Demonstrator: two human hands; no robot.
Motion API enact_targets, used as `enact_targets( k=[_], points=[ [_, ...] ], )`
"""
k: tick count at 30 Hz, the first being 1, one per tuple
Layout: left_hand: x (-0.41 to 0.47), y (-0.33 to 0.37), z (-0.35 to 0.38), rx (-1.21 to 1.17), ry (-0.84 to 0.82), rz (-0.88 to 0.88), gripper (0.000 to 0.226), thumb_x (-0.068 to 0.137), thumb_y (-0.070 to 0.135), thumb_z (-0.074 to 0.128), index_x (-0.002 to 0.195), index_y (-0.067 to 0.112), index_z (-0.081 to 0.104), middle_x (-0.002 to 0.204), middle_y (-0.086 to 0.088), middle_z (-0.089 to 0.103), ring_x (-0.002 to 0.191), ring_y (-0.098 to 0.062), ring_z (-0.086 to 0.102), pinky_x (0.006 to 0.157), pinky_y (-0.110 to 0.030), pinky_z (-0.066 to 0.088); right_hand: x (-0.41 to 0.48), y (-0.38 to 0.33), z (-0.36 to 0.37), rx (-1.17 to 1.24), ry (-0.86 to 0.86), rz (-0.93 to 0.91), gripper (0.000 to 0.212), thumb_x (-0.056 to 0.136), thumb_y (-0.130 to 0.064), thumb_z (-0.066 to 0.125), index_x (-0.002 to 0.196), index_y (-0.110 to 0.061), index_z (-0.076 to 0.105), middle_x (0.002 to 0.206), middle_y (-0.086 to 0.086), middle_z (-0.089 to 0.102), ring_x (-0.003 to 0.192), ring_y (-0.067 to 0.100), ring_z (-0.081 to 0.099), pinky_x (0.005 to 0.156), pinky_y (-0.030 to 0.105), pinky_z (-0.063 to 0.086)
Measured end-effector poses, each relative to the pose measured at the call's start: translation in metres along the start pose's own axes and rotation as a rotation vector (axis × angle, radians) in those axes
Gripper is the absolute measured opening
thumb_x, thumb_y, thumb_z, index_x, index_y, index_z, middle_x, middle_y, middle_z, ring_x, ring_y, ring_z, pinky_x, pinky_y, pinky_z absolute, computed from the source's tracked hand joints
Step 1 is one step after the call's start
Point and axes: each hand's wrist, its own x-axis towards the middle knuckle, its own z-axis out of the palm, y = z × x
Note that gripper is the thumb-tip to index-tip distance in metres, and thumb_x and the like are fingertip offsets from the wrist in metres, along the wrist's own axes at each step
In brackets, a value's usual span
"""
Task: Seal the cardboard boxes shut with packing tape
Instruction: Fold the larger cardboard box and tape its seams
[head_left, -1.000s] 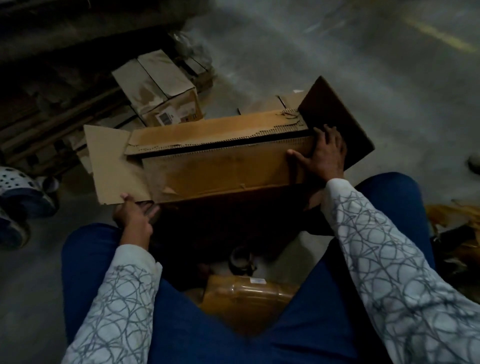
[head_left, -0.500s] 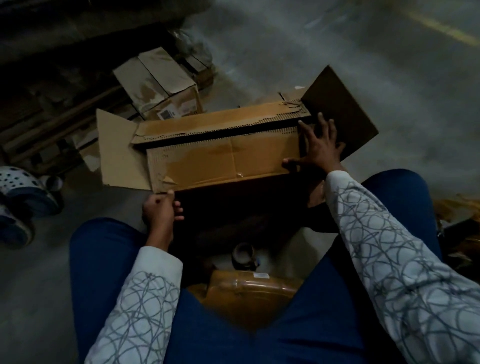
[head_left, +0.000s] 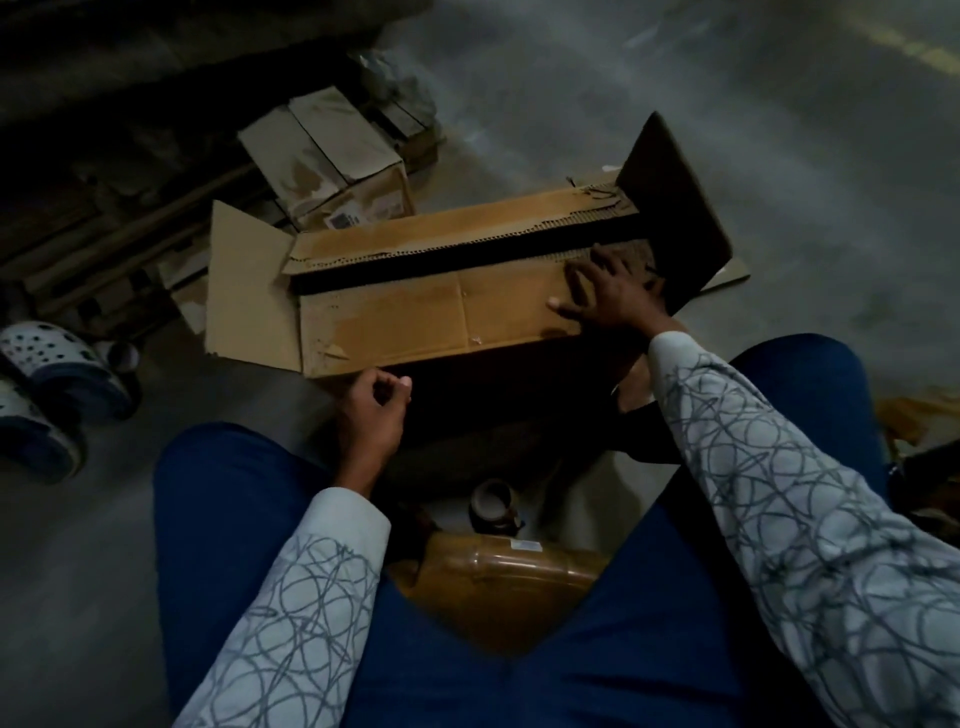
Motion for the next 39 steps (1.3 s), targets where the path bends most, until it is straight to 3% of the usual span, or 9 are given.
enact_targets(
  k=[7,10,14,16,20,23,25,32,39],
  points=[
    [-0.005,0.0,0.008,0.285,-0.055,0.263,0.034,0.092,0.031,0.069,0.124,0.021,0.062,0.127,-0.01,0.055,0.124,-0.025,0.047,0.101,-0.044,0.045,0.017,-0.023,-0.024,-0.074,0.009,-0.037,0.089,0.078,-0.083,0.05,0.149,-0.029,0.041,0.157,0.013,0.033,0.149,0.032,0.018,0.116,0.067,0.008],
    [-0.001,0.011,0.007,0.321,0.061,0.448,0.055,0.088,0.03,0.074,0.138,0.016,0.054,0.14,-0.01,0.052,0.134,-0.031,0.037,0.109,-0.05,0.039,0.0,-0.04,-0.05,-0.058,0.142,-0.042,0.063,0.089,-0.076,0.044,0.112,-0.023,0.069,0.128,0.012,0.06,0.13,0.031,0.048,0.112,0.065,0.013],
    [-0.001,0.04,0.007,0.586,0.235,0.56,0.103,0.07,0.033,0.082,0.157,0.025,0.027,0.163,-0.01,0.021,0.148,-0.034,0.016,0.122,-0.049,0.012,-0.037,-0.044,-0.069,-0.025,0.203,-0.066,0.058,0.094,-0.069,0.047,0.067,-0.019,0.059,0.075,0.007,0.058,0.088,0.034,0.065,0.082,0.041,0.043],
    [-0.001,0.047,0.005,0.705,0.302,0.631,0.102,0.063,0.028,0.075,0.155,0.027,0.032,0.162,-0.008,0.024,0.15,-0.033,0.018,0.123,-0.05,0.003,-0.053,-0.034,-0.063,-0.055,0.062,-0.061,0.052,0.09,-0.071,0.051,0.082,-0.023,0.071,0.08,0.005,0.062,0.087,0.031,0.066,0.07,0.032,0.041],
    [0.004,0.03,0.011,0.627,-0.033,0.698,0.067,0.066,0.046,0.055,0.13,0.027,0.063,0.123,-0.004,0.066,0.122,-0.032,0.056,0.104,-0.052,0.039,-0.069,-0.022,-0.045,-0.195,-0.121,-0.075,0.037,0.085,-0.064,0.064,0.102,-0.033,0.073,0.104,0.005,0.07,0.098,0.028,0.064,0.078,0.034,0.049],
    [-0.006,0.011,0.019,0.73,-0.308,0.466,0.089,0.074,0.089,0.034,0.149,0.043,0.037,0.151,0.007,0.046,0.14,-0.023,0.035,0.112,-0.051,0.03,-0.065,-0.029,-0.032,-0.203,-0.203,0.008,0.039,0.085,-0.061,0.067,0.11,-0.031,0.071,0.114,0.005,0.067,0.105,0.029,0.063,0.083,0.035,0.05],
    [-0.005,0.003,0.025,0.719,-0.389,0.358,0.085,0.08,0.086,0.016,0.155,0.045,0.018,0.164,0.003,0.024,0.149,-0.021,0.02,0.119,-0.051,0.013,-0.06,-0.035,-0.023,-0.237,-0.186,0.053,0.046,0.086,-0.058,0.068,0.119,-0.025,0.07,0.123,0.01,0.065,0.111,0.033,0.062,0.09,0.039,0.051],
    [0.02,-0.011,0.028,0.766,-0.26,0.254,0.098,0.081,0.084,0.044,0.159,0.034,0.012,0.168,-0.002,0.008,0.153,-0.022,0.004,0.121,-0.051,0.002,-0.045,-0.05,0.0,-0.197,-0.186,-0.029,0.034,0.084,-0.06,0.067,0.105,-0.032,0.068,0.126,0.01,0.062,0.113,0.031,0.061,0.095,0.04,0.051],
    [0.03,-0.021,0.031,0.753,-0.141,0.345,0.114,0.056,0.096,0.038,0.15,0.033,0.032,0.151,-0.003,0.035,0.141,-0.026,0.026,0.118,-0.054,0.014,-0.005,-0.043,-0.002,-0.012,-0.166,-0.108,0.065,0.089,-0.048,0.069,0.146,-0.026,0.048,0.161,0.006,0.029,0.146,0.029,0.027,0.118,0.042,0.026]
  ],
)
